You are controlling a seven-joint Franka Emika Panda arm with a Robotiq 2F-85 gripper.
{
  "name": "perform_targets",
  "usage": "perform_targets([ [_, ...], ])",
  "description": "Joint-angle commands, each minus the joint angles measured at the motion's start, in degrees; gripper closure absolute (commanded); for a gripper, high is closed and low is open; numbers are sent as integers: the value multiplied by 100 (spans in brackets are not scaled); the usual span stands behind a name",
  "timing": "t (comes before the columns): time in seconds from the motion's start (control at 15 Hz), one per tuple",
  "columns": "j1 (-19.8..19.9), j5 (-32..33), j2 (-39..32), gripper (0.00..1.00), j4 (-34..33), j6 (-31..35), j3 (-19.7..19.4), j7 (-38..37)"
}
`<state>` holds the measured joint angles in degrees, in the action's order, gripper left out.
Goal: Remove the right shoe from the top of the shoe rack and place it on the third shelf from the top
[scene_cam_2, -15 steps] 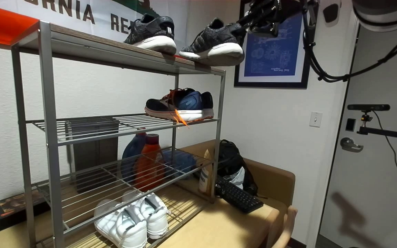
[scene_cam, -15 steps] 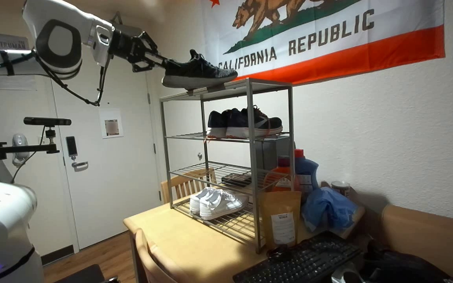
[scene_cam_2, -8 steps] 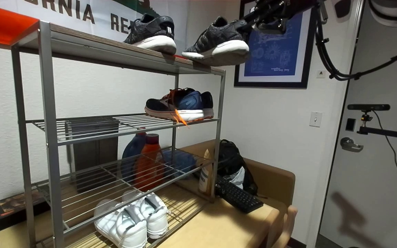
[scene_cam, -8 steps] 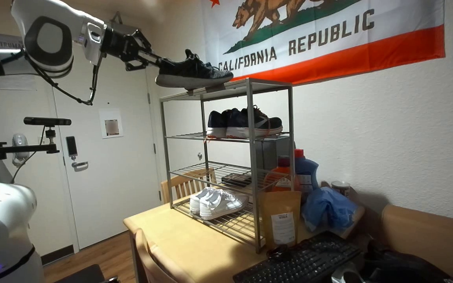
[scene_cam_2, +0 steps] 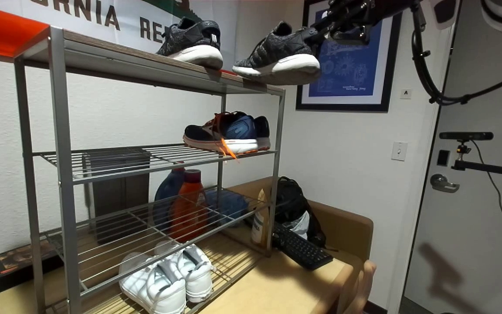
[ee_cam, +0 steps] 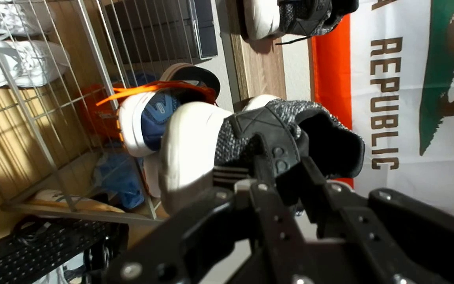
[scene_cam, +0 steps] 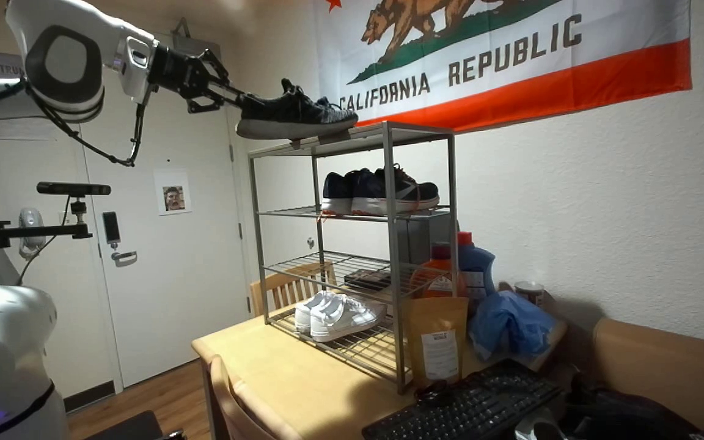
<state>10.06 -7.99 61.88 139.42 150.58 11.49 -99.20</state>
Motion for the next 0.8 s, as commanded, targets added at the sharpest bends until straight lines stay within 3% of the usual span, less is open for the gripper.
perform_targets([
  [0.0, -88, -82, 272, 94, 145, -229, -22, 135],
  [0.73, -109, -116, 612, 94, 356, -470, 66, 48],
])
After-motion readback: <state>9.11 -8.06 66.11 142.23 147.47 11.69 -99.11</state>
